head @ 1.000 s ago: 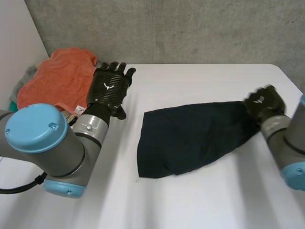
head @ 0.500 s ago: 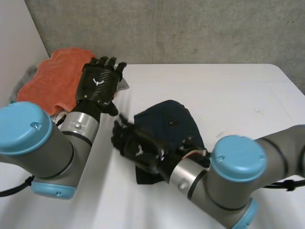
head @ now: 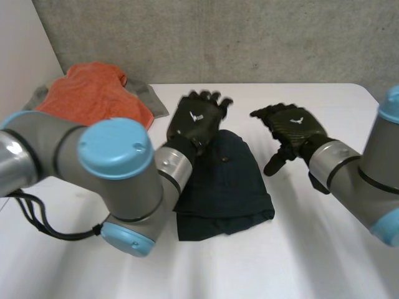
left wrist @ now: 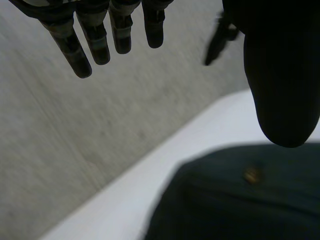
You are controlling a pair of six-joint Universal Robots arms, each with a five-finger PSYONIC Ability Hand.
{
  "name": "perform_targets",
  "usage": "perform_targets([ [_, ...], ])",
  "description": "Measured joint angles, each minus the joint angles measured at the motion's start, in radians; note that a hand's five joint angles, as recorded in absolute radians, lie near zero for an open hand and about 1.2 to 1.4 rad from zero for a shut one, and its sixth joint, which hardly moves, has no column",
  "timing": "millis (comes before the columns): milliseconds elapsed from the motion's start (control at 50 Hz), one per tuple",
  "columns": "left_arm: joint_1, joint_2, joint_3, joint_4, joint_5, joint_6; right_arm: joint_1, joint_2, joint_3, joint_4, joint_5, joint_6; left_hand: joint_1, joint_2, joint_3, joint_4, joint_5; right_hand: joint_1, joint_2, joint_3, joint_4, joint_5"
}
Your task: Fold the laundry.
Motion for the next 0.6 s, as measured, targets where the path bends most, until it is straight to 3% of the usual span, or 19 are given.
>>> perform_targets([
  [120,-0.015,-0.083,0.033,-0.108,-0.069,0.013,0.005,0.157,-0.120,0.082,-0.115,-0.008,0.000,0.000,0.000,0.001,0.000,0.000,0.000,0.000,0.000,0.000],
  [240,-0.011,-0.127,0.009,-0.203,-0.157,0.073,0.007,0.261,-0.157,0.096,-0.152,-0.029,0.012,0.012,0.011,0.012,0.004,0.000,0.000,0.000,0.000,0.000],
  [440,0.001,-0.140,-0.045,-0.272,-0.201,0.164,0.032,0.339,-0.160,0.090,-0.056,-0.212,0.067,0.062,0.060,0.054,0.005,-0.026,-0.030,0.000,0.000,0.000],
  [600,-0.006,-0.081,-0.044,-0.257,-0.188,0.162,0.057,0.258,-0.123,0.068,0.017,-0.237,0.046,0.057,0.039,0.052,0.005,-0.037,-0.031,0.000,0.000,-0.001],
])
